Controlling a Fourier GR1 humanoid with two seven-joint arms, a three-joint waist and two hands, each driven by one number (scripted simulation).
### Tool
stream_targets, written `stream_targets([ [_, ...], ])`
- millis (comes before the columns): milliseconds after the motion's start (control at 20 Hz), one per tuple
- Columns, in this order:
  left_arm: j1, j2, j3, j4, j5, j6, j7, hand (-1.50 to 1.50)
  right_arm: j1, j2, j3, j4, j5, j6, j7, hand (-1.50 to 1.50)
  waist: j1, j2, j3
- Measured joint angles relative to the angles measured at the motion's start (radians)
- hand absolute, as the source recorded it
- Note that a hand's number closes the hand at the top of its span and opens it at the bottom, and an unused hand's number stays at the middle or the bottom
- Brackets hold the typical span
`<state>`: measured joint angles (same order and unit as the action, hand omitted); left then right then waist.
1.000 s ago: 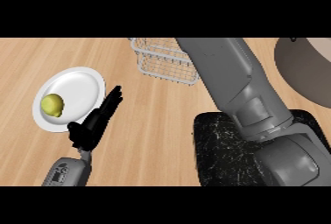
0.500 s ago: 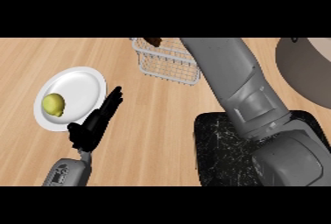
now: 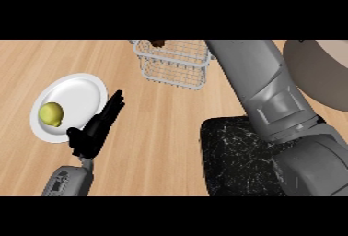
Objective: Pick the sweet potato from the tray and place it in the tiered basket
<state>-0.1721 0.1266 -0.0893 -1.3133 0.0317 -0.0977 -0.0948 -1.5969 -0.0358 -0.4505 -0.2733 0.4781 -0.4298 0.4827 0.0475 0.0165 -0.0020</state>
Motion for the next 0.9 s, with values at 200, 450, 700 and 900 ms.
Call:
stream_targets([
  [200,0.011,0.001,0.003,-0.006,0.004,-0.002,0.003,0.0,0.017,-0.064,0.027,-0.02,0.054,-0.142,0.004,-1.5,-0.013,-0.005,0.0],
  [450,0.043,-0.002,0.006,-0.028,0.0,0.01,-0.001,0.0,0.108,-0.142,0.008,-0.114,0.035,-0.209,-0.074,-1.5,-0.039,-0.015,0.002],
  [700,0.061,-0.003,0.016,-0.016,-0.005,0.02,-0.014,0.0,0.232,-0.22,-0.036,-0.263,-0.047,-0.139,-0.154,-1.5,-0.066,-0.024,0.003],
  [900,0.063,0.006,0.034,-0.017,0.001,0.022,-0.007,0.0,0.356,-0.302,-0.045,-0.389,-0.099,-0.002,-0.156,-1.5,-0.086,-0.031,0.003],
])
